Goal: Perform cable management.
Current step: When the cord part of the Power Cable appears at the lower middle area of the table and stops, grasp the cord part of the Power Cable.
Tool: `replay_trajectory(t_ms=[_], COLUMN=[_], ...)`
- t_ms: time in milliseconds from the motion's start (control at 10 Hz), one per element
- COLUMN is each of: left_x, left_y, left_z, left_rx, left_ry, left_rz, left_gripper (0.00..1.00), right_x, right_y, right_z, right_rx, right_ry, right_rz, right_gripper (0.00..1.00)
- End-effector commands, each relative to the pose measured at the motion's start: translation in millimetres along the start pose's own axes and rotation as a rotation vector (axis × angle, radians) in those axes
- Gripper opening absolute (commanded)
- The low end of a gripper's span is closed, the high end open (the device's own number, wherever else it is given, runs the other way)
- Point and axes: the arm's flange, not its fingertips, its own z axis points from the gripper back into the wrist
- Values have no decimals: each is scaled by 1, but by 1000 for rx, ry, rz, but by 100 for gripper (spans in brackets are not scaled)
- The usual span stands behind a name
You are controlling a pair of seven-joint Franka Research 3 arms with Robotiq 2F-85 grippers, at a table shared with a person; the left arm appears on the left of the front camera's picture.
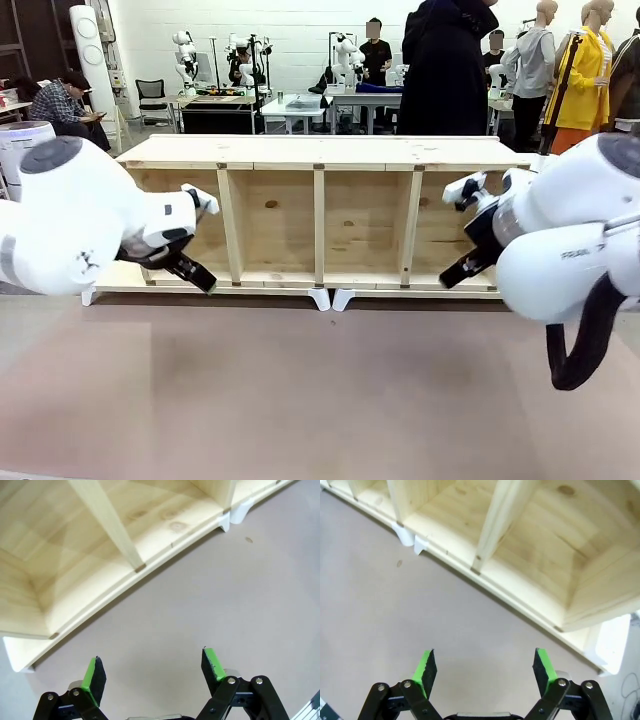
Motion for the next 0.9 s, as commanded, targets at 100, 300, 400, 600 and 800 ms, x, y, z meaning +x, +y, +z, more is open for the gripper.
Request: replay_trajectory(t_ms=[100,300,400,600,800], left_x=[-101,-137,-153,-186,-216], left_y=[-19,-14,-13,-13,-12], left_z=[63,90,103,125,134], left_rx=[42,61,87,122,129], left_ry=[-1,-30,-45,-95,-126], left_rz=[9,50,72,132,193], left_gripper=[100,100,100,100,100], right_x=[-87,-113,-126,-150,-167], right_y=[4,-3,-6,-7,0], right_z=[64,88,100,122,135], right_rx=[-32,-32,-36,-39,-49], right_ry=[-11,-14,-22,-38,-49], right_rz=[-35,-72,-91,-127,-146], right_gripper=[100,100,100,100,100])
